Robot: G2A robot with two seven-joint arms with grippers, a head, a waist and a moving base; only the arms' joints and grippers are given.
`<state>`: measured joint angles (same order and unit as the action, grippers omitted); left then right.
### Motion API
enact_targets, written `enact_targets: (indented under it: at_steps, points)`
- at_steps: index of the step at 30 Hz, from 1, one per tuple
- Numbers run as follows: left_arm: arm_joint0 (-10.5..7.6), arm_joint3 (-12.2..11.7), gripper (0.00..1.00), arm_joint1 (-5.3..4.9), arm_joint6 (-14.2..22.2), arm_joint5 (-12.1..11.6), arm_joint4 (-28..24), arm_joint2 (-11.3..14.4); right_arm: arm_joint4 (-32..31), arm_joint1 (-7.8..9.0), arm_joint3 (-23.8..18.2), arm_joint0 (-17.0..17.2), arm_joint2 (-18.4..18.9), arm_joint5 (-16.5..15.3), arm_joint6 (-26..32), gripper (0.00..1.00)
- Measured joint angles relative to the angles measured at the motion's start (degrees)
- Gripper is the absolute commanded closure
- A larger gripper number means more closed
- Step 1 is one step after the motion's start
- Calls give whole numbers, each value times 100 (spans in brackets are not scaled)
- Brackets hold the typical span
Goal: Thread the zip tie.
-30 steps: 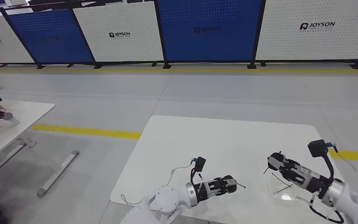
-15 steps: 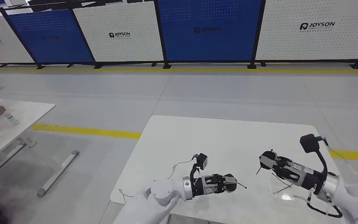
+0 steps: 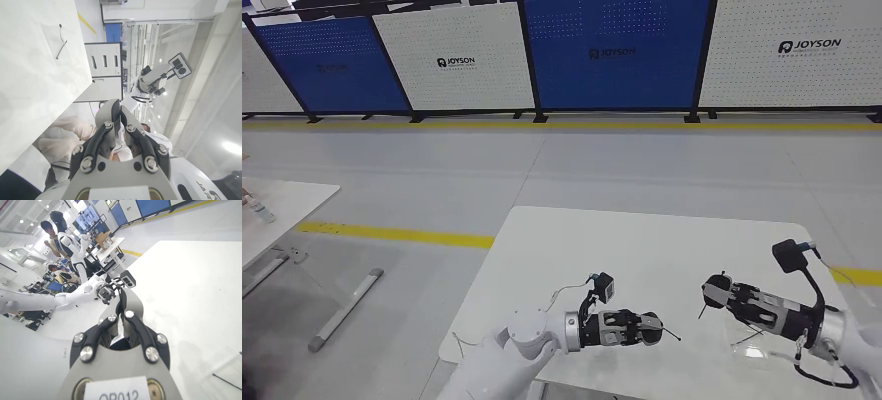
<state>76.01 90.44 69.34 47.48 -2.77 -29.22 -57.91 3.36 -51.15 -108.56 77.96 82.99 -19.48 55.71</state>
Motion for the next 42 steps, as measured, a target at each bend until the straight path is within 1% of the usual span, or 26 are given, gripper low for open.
enact_targets:
  at_steps: [8,13,16,19,21,23,30,33,34,36,39,42]
  points:
    - [0,0,100,0,0,0,0,0,-46,-3,-38,-1,-6,0,-54,100]
    - [0,0,100,0,0,0,0,0,-771,-20,-430,5,-128,0,-597,100]
    - [0,0,100,0,0,0,0,0,-1130,-11,-558,63,-263,0,-826,100]
    - [0,0,100,0,0,0,0,0,-1371,18,-594,107,-371,0,-1001,100]
    - [0,0,100,0,0,0,0,0,-1402,42,-575,138,-402,0,-1109,100]
    - [0,0,100,0,0,0,0,0,-1252,60,-453,206,-391,0,-1276,100]
    - [5,12,100,1,-35,-12,6,3,-1251,58,-438,217,-380,9,-1308,100]
    - [67,95,100,11,-462,-169,102,20,-1426,35,-464,287,-362,38,-1712,100]
    - [112,115,100,15,-681,-278,144,16,-1503,26,-458,338,-337,34,-1920,100]
    - [186,134,100,19,-996,-431,243,18,-1694,15,-463,445,-295,33,-2225,100]
    - [292,102,100,36,-1508,-695,412,49,-2011,-9,-503,705,-285,54,-2723,100]
    - [362,46,100,74,-2079,-1013,655,151,-2278,-39,-535,946,-355,168,-3127,100]
